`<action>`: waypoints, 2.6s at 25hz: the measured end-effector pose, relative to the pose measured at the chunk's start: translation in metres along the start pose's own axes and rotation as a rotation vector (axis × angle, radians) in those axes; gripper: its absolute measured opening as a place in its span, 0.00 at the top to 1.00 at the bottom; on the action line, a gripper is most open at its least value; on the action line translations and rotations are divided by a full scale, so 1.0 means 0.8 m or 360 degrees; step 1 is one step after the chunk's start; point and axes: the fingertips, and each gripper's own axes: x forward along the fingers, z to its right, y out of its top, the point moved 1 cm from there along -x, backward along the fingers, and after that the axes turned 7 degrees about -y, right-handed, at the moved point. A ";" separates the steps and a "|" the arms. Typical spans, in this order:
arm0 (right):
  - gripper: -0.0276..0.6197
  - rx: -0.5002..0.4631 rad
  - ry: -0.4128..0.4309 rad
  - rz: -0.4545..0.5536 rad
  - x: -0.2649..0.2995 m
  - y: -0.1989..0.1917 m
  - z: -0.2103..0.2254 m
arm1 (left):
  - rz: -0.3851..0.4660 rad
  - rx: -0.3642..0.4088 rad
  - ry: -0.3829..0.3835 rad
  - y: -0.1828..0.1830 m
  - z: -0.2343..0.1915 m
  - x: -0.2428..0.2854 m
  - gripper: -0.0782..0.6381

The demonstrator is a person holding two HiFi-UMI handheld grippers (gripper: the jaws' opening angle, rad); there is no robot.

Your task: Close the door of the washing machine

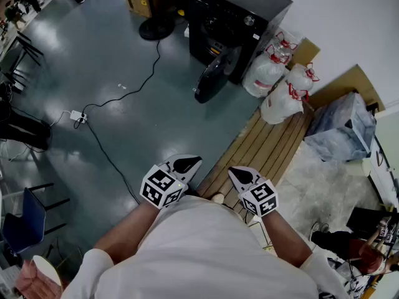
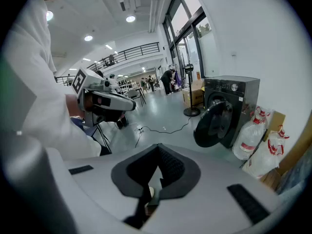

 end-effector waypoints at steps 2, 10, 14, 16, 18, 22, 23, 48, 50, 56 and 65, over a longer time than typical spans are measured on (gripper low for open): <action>0.95 -0.0002 0.0000 -0.0004 0.003 0.034 -0.021 | -0.0032 0.0018 -0.0037 0.016 -0.006 -0.028 0.86; 0.95 -0.0059 0.0024 -0.0034 0.027 0.117 -0.056 | -0.0077 0.0091 -0.0075 0.058 -0.043 -0.091 0.86; 0.94 -0.0022 0.0032 -0.0038 0.049 0.136 -0.036 | -0.0007 -0.0014 0.0007 0.065 -0.074 -0.092 0.86; 0.84 -0.0020 0.0053 -0.0058 0.065 0.142 -0.020 | -0.0003 -0.0048 0.0024 0.069 -0.089 -0.085 0.86; 0.84 -0.0002 0.0075 -0.0057 0.086 0.150 -0.002 | -0.0019 -0.0041 0.0038 0.074 -0.106 -0.079 0.86; 0.85 0.0063 0.0120 -0.0025 0.134 0.189 0.047 | -0.0005 -0.0058 0.0109 0.107 -0.155 -0.070 0.86; 0.85 0.0063 0.0124 -0.0009 0.143 0.203 0.062 | 0.0009 -0.0067 0.0126 0.119 -0.167 -0.067 0.86; 0.81 0.0744 -0.0155 -0.0117 0.360 0.259 0.308 | -0.0055 -0.0007 0.0069 0.283 -0.403 -0.022 0.87; 0.81 0.0822 -0.0223 -0.0136 0.377 0.260 0.315 | -0.0079 0.0015 -0.0005 0.292 -0.426 -0.030 0.87; 0.79 0.1039 -0.0441 -0.0188 0.428 0.259 0.340 | -0.0162 0.0100 -0.0180 0.315 -0.492 -0.071 0.87; 0.78 0.1427 -0.0695 -0.0161 0.463 0.243 0.371 | -0.0234 0.0122 -0.0296 0.317 -0.569 -0.111 0.87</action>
